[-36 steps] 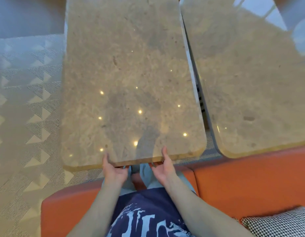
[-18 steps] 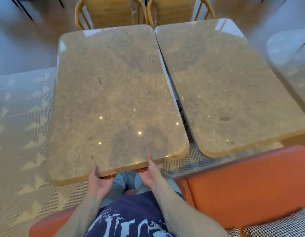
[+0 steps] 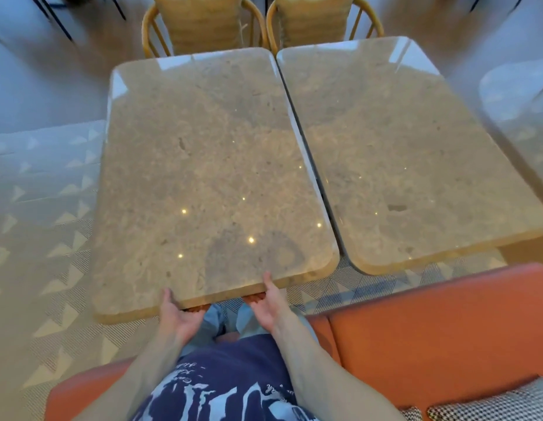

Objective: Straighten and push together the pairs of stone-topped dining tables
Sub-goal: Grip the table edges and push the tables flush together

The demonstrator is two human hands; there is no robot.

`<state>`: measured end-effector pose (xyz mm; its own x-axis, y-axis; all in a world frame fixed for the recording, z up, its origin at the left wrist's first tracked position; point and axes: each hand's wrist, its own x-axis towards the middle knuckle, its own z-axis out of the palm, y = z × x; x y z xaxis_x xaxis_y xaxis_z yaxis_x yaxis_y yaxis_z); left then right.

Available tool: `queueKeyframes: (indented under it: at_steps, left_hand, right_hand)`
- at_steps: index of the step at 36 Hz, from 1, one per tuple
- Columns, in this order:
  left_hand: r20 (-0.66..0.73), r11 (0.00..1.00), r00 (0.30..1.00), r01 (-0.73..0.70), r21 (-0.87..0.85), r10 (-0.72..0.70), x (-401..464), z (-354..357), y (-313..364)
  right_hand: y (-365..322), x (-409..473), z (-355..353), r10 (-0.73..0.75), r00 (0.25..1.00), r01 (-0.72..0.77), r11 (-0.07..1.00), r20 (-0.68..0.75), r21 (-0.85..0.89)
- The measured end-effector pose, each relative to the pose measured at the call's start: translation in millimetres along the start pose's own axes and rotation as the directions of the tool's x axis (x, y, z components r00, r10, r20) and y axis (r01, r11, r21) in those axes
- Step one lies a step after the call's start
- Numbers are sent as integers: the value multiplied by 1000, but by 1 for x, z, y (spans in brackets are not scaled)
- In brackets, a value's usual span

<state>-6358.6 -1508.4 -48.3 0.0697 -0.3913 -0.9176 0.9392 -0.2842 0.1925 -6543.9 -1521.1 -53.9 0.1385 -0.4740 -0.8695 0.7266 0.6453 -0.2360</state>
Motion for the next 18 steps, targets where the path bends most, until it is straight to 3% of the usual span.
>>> queueKeyframes:
  at_steps: [8, 18]
  left_hand:
    - [-16, 999, 999, -39, 13, 39, -2, -1, -13]
    - [-41, 1000, 999, 12, 10, -11, -13, -1, -25]
  right_hand:
    - [-3, -4, -10, -19, 1000, 19, 1000, 7, 14]
    - [-7, -13, -23, -26, 999, 25, 1000, 19, 11]
